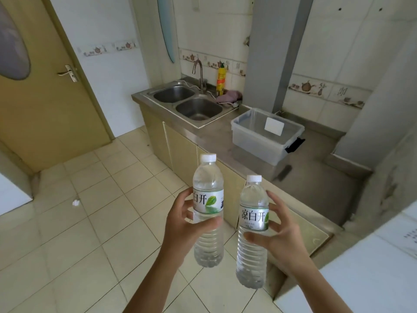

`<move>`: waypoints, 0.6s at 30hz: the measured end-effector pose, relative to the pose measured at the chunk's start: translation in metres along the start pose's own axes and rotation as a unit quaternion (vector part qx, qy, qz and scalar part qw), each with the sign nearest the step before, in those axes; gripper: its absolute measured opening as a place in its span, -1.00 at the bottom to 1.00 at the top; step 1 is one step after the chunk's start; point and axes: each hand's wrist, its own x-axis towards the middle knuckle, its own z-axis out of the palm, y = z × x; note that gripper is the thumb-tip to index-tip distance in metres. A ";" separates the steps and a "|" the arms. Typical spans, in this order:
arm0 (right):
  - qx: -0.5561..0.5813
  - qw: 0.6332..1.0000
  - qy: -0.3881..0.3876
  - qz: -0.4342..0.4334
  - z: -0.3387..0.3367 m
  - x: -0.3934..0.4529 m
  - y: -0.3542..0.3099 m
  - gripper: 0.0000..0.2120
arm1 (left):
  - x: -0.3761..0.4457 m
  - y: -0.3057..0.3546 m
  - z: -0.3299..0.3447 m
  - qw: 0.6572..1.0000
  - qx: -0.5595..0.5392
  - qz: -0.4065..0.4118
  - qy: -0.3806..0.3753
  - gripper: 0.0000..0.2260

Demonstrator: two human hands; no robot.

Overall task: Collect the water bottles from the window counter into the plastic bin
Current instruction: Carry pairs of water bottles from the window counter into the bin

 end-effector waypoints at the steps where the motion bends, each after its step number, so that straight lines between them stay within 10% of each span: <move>1: -0.002 1.000 0.004 0.001 -0.003 0.016 0.000 -0.03 | 0.016 0.002 0.007 1.000 -0.002 -0.002 -0.003 -0.30; 18: -0.010 0.989 0.147 0.012 -0.043 0.261 0.017 -0.04 | 0.298 0.030 0.116 0.988 -0.016 0.004 -0.150 -0.33</move>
